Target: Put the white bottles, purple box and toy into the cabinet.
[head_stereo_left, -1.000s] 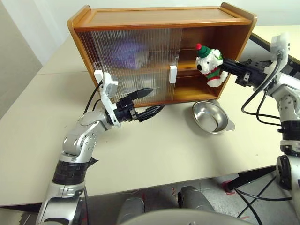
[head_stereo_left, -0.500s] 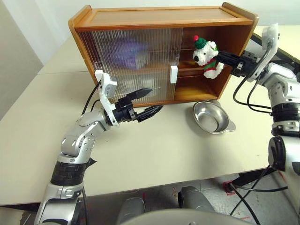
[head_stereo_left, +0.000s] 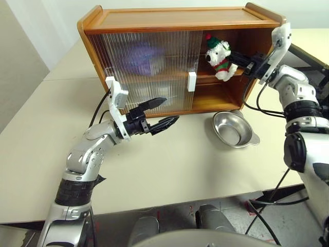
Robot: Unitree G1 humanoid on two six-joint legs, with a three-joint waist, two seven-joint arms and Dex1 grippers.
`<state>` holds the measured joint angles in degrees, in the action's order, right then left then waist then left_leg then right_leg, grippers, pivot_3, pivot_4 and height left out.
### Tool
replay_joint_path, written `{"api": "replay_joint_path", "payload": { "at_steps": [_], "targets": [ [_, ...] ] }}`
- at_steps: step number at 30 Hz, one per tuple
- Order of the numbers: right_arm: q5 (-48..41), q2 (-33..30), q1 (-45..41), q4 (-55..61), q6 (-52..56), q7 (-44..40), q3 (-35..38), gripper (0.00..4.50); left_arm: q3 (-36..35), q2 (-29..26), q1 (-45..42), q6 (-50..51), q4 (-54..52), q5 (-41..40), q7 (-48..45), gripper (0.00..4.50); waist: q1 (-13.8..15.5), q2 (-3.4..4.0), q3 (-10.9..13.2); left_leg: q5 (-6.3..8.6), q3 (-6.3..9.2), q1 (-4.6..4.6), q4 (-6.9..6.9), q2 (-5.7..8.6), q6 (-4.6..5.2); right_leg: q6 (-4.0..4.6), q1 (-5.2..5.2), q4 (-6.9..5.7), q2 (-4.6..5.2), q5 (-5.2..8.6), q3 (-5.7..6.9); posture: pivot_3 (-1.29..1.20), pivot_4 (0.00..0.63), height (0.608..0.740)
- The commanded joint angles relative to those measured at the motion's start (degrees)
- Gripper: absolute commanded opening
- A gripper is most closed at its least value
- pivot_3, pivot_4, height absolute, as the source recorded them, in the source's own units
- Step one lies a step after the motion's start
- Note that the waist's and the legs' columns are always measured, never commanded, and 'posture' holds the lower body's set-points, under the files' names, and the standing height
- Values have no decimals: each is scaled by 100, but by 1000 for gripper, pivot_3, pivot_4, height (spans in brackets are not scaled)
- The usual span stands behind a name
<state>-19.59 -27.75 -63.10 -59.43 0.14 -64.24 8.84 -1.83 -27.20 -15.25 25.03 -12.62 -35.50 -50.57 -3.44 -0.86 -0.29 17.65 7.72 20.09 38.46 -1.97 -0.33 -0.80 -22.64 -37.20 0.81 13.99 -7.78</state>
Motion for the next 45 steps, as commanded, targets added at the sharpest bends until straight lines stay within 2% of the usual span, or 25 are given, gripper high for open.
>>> {"api": "replay_joint_path", "payload": {
  "at_steps": [1, 7, 25, 34, 35, 39, 45],
  "targets": [
    [128, 78, -225, -377, -247, 194, 113, 37, -18, -31, 60, -2, -107, 27, 27, 4500, 7, 1, 0, 0, 0, 0, 0, 0, 0, 6, 0, 0, 0, -2, 0, -119, 0, 740],
    [309, 181, -469, -874, -640, 607, 159, 37, -40, -65, 107, 23, -172, 5, 47, 4500, 32, 1, 1, 1, -1, 0, 0, 0, -2, 42, 0, 1, 0, -9, -2, -112, 0, 740],
    [968, 452, -758, -1500, -1078, 2199, 233, 37, -70, -95, 204, 77, -337, -63, 189, 4500, 30, 2, 1, 1, 0, -5, 0, -6, -2, 45, 0, 0, 0, -13, -4, -91, 0, 740],
    [1275, 542, -775, -1556, -1232, 2630, 113, 37, -82, -95, 245, 110, -408, -76, 238, 4500, 34, 2, 1, 3, 0, -6, 0, -12, -6, 44, -9, 1, -1, -13, -4, -86, 0, 740],
    [1309, 544, -768, -1557, -1240, 2643, 111, 480, -85, -97, 245, 111, -407, -78, 240, 4500, 33, 1, 1, 4, 0, -6, 0, -15, -8, 44, -10, 1, -1, -13, -3, -87, 0, 740],
    [1328, 539, -757, -1552, -1248, 2595, 175, 1705, -80, -95, 243, 112, -400, -81, 246, 4500, 33, 2, 1, 4, -1, -7, 0, -17, -9, 44, -17, 1, -2, -13, -2, -92, 0, 740],
    [1342, 485, -753, -1513, -1296, 2496, 222, 3938, -36, -69, 208, 106, -364, -79, 233, 4500, 33, 2, 1, 7, -2, -3, 0, -20, -13, 43, -29, 1, -4, -14, -2, -100, 0, 740]
  ]
}}
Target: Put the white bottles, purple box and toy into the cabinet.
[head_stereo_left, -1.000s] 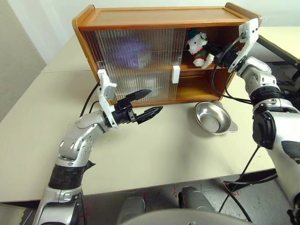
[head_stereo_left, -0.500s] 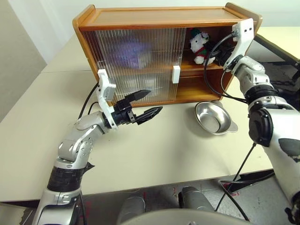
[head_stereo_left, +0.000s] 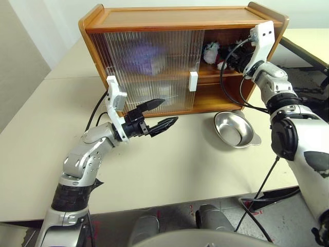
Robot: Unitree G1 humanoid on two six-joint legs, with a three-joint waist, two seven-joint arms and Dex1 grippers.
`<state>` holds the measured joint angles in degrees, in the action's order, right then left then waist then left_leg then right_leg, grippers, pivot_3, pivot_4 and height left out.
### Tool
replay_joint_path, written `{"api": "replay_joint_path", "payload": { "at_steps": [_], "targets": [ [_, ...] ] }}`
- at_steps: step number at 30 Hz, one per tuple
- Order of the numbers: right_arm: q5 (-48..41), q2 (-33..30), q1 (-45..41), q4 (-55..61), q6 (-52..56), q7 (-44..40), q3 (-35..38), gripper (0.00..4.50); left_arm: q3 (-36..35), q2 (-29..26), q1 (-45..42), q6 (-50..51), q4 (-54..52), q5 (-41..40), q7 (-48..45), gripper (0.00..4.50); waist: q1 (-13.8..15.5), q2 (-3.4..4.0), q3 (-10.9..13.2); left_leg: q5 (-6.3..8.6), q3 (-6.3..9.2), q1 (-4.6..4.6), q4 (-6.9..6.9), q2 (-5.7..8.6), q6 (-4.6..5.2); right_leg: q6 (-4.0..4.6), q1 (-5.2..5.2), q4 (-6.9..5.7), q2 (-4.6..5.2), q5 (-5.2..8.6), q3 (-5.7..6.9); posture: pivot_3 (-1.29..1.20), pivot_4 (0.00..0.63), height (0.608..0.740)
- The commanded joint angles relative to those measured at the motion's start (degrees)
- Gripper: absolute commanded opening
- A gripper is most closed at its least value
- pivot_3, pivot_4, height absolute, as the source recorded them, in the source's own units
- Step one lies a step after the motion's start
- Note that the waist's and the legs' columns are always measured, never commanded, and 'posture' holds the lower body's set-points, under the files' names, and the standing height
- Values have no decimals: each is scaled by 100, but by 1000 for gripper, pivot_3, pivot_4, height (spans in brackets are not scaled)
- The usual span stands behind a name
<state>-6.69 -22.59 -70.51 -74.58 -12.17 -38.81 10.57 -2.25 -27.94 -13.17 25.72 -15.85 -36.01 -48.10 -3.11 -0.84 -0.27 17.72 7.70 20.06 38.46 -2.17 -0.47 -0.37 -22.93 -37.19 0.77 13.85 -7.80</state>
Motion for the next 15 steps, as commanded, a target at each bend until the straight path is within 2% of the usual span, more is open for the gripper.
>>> {"api": "replay_joint_path", "payload": {
  "at_steps": [1, 2, 6, 15],
  "targets": [
    [53, -37, -12, 4, -72, -52, 52, 4345, 13, 9, -4, 36, -40, -24, -13, 4500, 0, 0, 0, 1, 0, 0, 0, 0, -1, 0, 0, 0, 0, 0, 0, -101, 0, 740],
    [45, -56, -18, 18, -98, -47, 63, 4474, 18, 13, -17, 35, -26, -22, -17, 4500, -1, 0, 0, 1, -1, 0, 0, 0, -2, 0, 0, 0, 0, 0, 0, -102, 0, 740],
    [-25, -154, -31, 110, -197, -159, 122, 4474, 42, 32, -26, 35, -10, -17, -24, 4500, -1, 0, 0, 2, -2, 1, 0, 0, -4, 0, 0, 0, 0, 0, 0, -106, 0, 740],
    [-373, -305, 454, 789, -145, -1186, 237, 4474, 52, 51, 7, 24, 8, -12, -66, 4500, -5, -1, 0, 3, -11, 4, 0, -2, -5, 0, 5, 0, -2, 0, 0, -119, 0, 740]
  ]
}}
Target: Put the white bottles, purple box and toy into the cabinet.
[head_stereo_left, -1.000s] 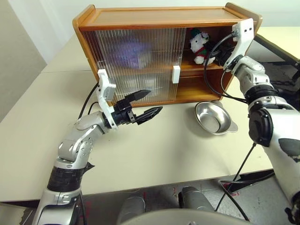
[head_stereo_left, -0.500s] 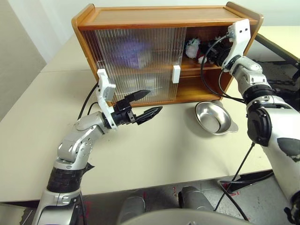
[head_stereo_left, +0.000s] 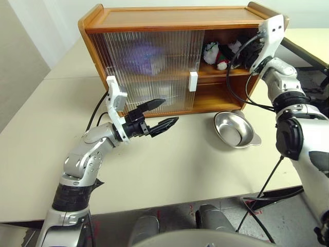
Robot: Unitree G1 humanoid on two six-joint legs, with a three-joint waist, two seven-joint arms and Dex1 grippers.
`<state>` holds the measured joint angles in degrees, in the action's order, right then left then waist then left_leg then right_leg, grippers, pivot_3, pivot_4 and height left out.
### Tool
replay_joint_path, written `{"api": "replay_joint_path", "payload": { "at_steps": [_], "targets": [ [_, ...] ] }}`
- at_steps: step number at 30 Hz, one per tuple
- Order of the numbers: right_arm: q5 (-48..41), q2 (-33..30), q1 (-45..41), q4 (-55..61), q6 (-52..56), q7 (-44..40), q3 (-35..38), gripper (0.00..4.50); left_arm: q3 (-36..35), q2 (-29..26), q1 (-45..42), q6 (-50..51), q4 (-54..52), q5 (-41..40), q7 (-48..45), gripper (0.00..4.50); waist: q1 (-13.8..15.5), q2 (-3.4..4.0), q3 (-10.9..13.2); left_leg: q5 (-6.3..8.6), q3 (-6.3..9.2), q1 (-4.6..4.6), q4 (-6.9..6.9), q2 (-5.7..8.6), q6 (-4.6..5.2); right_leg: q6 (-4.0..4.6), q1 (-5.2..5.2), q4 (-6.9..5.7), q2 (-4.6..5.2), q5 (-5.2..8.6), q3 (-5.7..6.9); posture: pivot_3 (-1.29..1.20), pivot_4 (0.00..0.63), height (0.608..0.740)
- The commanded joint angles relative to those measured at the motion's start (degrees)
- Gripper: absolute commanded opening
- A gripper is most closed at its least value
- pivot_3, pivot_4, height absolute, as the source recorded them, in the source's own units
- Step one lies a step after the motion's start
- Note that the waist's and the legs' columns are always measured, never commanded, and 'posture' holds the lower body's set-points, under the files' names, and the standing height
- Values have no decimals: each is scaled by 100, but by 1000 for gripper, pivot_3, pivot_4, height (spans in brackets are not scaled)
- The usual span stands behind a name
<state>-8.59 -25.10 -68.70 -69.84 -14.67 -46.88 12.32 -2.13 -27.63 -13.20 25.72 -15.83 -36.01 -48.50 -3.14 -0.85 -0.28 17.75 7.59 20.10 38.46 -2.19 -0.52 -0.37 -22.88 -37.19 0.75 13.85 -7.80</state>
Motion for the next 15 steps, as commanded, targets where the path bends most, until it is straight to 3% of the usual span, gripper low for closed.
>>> {"api": "replay_joint_path", "payload": {
  "at_steps": [1, 7, 15],
  "targets": [
    [-256, -68, 392, 479, 184, -490, 85, 4474, 39, 19, 9, 25, 10, -13, -34, 4500, -3, -1, 0, 0, -1, 0, 0, 0, 0, 0, 1, 0, 0, 0, 0, -122, 0, 740],
    [-836, -250, 1899, 2831, 1083, -911, 106, 4474, 47, -3, -25, 15, 100, -7, -127, 4500, 2, -2, -1, 0, -8, 7, 4, 1, 0, 1, 10, 1, -2, 0, 0, -152, 0, 740],
    [-1659, -602, 3614, 5840, 2620, -441, 383, 4474, 143, 10, -222, 4, 330, 33, -317, 4500, -114, -3, -1, 4, -14, -1, 27, 1, -5, -3, 29, 1, -5, -1, -1, -198, 0, 740]
  ]
}}
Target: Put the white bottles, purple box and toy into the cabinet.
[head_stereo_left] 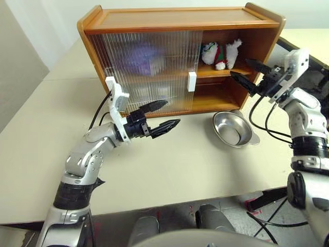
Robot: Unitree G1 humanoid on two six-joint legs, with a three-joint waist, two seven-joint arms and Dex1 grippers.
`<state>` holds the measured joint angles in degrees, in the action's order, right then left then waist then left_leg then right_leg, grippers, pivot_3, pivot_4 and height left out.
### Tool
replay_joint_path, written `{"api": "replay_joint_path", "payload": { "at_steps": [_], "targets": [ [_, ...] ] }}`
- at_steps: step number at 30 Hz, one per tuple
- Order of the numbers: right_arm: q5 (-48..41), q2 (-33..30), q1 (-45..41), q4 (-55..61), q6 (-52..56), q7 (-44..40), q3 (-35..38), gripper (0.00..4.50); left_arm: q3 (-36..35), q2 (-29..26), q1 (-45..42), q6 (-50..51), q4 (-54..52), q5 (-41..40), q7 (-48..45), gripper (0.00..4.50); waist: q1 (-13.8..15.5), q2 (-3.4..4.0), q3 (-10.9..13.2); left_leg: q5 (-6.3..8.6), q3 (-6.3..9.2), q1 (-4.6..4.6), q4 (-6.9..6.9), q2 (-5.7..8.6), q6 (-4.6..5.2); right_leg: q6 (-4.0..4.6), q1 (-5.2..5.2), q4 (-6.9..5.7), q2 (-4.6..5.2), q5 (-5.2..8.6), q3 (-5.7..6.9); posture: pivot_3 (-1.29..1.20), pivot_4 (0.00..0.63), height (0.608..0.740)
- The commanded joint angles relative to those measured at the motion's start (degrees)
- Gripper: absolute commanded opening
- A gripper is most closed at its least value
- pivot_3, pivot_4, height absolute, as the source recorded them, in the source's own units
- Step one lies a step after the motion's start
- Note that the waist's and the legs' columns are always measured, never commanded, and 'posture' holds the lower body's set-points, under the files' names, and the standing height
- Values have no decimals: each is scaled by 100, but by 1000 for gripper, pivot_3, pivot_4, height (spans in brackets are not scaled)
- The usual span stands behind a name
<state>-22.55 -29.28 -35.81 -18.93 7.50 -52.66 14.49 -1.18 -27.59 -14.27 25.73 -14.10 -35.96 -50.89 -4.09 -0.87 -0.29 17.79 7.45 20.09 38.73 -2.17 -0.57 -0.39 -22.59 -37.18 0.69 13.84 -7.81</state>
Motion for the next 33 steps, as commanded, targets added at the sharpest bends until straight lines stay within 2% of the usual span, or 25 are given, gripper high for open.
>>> {"api": "replay_joint_path", "payload": {
  "at_steps": [1, 6, 9, 14, 19, 24, 33],
  "targets": [
    [-418, -262, 587, 1002, 594, 151, 282, 4474, 65, 9, -155, -6, 208, 35, -117, 4500, -34, -1, 0, 0, 0, -3, 3, 0, 0, 0, 3, 0, 0, 0, 0, -204, 0, 740],
    [-1156, -304, 1275, 1492, 1709, 677, 747, 4474, 90, 18, -218, -16, 299, 61, -212, 4500, -92, -6, -2, 0, 0, -11, 11, 0, 1, -11, 11, 0, 0, 4, -2, -212, 0, 740],
    [-1846, -134, 1479, 1661, 2546, 1088, 1067, 4474, 86, 20, -218, -7, 307, 67, -232, 4500, -153, -5, -2, -1, 1, -11, 9, 0, 3, -66, 9, -1, 0, 30, -5, -210, 0, 740],
    [-2994, 119, 1527, 1589, 3834, 1987, 1746, 4474, 61, 8, -170, 15, 260, 59, -221, 4500, -201, -4, -3, 1, 1, -10, 4, -2, 10, -88, 5, -3, -2, 38, -5, -200, 0, 740],
    [-4564, 323, 1446, 1115, 5191, 3229, 2594, 4474, 36, -10, -84, 46, 172, 40, -179, 4500, -179, -5, -3, 7, 2, -5, 3, -1, 14, -86, 3, -2, -2, 37, -7, -190, 0, 740],
    [-5452, 403, 1560, 742, 5493, 4054, 3144, 4474, 18, -23, -39, 57, 125, 29, -151, 4500, -169, -3, -2, 20, 2, -4, -3, -1, 31, -86, -3, -3, -2, 38, -10, -183, 0, 740],
    [-6103, 349, 2514, 578, 6027, 4237, 3162, 4474, 13, -25, -24, 54, 111, 41, -130, 4500, -145, 0, -5, 57, 0, 0, -2, 0, 89, -92, -7, -3, -2, 62, -9, -179, 0, 740]
  ]
}}
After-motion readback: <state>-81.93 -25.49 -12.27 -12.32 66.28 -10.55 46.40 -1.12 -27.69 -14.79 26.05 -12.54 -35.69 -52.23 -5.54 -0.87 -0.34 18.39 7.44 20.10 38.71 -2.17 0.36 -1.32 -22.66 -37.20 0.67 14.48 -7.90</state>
